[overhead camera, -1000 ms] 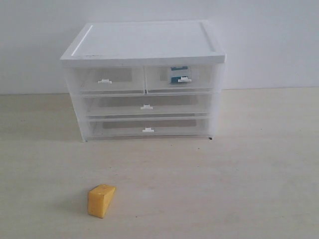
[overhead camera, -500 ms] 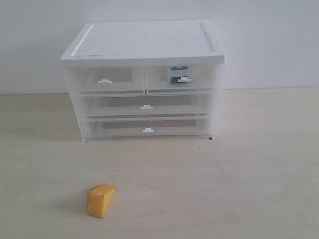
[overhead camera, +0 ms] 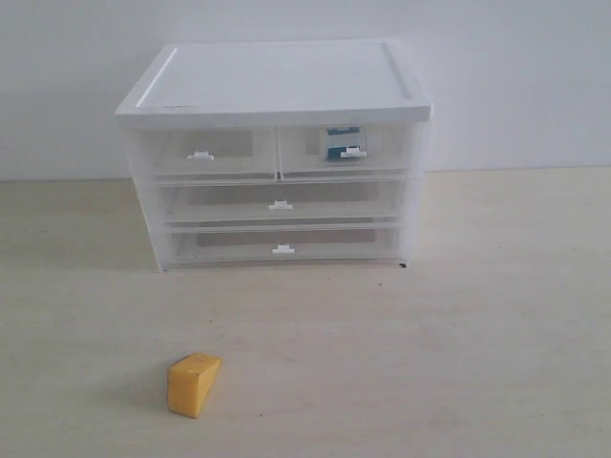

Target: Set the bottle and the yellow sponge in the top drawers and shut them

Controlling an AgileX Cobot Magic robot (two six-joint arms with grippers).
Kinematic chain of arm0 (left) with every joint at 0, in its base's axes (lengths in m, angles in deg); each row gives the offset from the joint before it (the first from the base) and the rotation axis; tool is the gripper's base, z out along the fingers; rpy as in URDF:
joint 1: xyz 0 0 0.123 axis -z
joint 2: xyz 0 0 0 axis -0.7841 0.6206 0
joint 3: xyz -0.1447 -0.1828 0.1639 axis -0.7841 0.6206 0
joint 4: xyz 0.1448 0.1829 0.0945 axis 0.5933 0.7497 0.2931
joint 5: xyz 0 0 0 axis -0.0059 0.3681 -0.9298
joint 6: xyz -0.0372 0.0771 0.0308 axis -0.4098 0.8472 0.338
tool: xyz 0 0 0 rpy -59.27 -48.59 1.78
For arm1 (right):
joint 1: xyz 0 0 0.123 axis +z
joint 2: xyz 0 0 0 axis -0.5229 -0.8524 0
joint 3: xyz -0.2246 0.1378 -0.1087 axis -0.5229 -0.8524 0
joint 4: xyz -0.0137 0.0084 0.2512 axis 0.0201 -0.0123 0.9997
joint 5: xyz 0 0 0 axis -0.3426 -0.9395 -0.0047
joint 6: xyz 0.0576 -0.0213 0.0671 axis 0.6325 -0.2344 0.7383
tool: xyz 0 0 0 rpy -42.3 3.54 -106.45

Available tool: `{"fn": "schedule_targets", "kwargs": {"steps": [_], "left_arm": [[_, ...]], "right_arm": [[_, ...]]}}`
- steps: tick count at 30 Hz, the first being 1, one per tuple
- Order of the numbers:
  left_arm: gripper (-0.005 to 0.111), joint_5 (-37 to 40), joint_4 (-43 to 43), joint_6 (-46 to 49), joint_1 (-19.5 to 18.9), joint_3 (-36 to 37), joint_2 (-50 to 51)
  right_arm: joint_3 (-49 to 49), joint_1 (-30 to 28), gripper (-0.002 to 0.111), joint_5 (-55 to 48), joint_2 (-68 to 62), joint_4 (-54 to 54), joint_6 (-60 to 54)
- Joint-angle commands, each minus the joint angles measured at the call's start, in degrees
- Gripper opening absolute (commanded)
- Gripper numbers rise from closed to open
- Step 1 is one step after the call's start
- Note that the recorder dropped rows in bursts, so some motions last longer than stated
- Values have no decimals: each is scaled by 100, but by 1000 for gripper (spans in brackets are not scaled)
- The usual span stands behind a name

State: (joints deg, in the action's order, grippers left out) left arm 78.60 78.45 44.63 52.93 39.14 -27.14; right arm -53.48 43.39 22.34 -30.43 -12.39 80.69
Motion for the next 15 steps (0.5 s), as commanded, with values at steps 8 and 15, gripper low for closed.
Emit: {"fn": "schedule_targets", "kwargs": {"steps": [8, 15], "left_arm": [[4, -1856, -752, -145, -12, 22, -18], [4, -3535, -752, -1470, -12, 22, -18]], "right_arm": [[2, -44, 0, 29, 23, 18, -56], [2, -44, 0, 29, 23, 18, -56]]}}
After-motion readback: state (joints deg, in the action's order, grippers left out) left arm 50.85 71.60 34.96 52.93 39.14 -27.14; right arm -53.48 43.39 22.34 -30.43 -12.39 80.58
